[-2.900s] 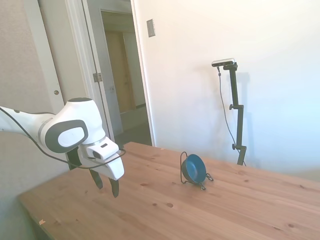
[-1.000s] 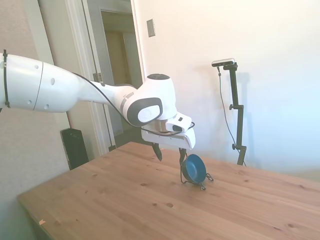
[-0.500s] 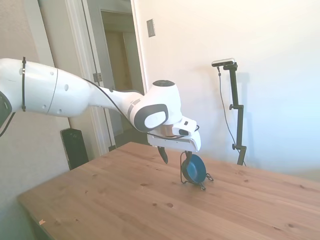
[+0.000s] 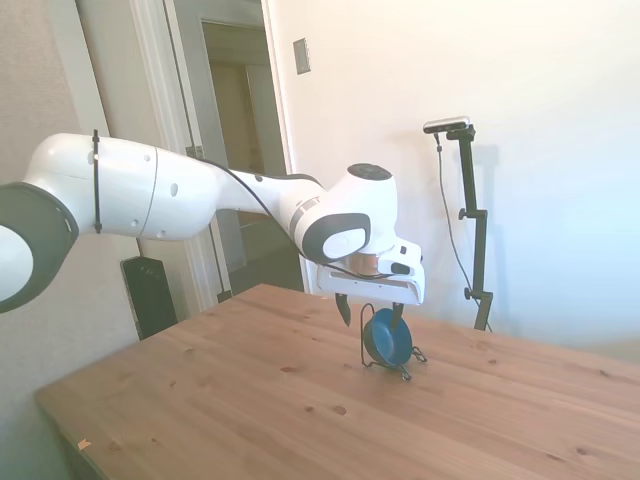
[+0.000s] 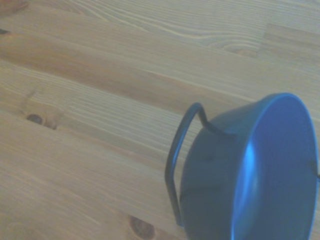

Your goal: Unload the bowl

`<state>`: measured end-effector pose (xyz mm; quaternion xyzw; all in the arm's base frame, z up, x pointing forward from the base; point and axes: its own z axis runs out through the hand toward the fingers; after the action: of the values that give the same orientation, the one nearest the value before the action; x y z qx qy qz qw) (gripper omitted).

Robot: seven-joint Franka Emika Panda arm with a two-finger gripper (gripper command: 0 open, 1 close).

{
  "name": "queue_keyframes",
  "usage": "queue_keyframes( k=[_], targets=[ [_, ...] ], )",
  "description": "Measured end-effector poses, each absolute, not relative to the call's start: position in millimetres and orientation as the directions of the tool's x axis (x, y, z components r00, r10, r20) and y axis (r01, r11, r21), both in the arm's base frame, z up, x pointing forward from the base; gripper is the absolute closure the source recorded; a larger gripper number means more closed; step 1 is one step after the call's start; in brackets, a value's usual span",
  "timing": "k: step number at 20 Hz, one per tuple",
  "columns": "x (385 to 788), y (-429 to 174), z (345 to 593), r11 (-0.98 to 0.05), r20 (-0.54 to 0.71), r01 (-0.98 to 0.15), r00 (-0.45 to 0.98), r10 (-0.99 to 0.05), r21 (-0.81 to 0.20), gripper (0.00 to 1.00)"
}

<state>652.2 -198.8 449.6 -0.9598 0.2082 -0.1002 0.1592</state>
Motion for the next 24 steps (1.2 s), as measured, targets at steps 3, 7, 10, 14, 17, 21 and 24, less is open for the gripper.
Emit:
queue_keyframes(
  k=[3,7,10,14,17,21,24],
  targets=[
    [655.6,-200.8,445.2,-0.875,0.101,-0.317,0.921,-0.376,-0.367,0.00],
    [660.2,-202.6,438.0,-0.885,0.093,-0.284,0.936,-0.339,-0.368,0.00],
    [666.1,-203.3,428.0,-0.894,0.095,-0.260,0.945,-0.313,-0.365,0.00],
    [674.1,-201.8,417.1,-0.903,0.097,-0.223,0.956,-0.275,-0.367,0.00],
    [678.9,-197.4,414.9,-0.911,0.108,-0.189,0.964,-0.244,-0.367,0.00],
    [684.2,-191.8,411.8,-0.918,0.120,-0.150,0.971,-0.207,-0.368,1.00],
    [685.7,-189.8,413.5,-0.921,0.131,-0.128,0.974,-0.187,-0.367,1.00]
  ],
)
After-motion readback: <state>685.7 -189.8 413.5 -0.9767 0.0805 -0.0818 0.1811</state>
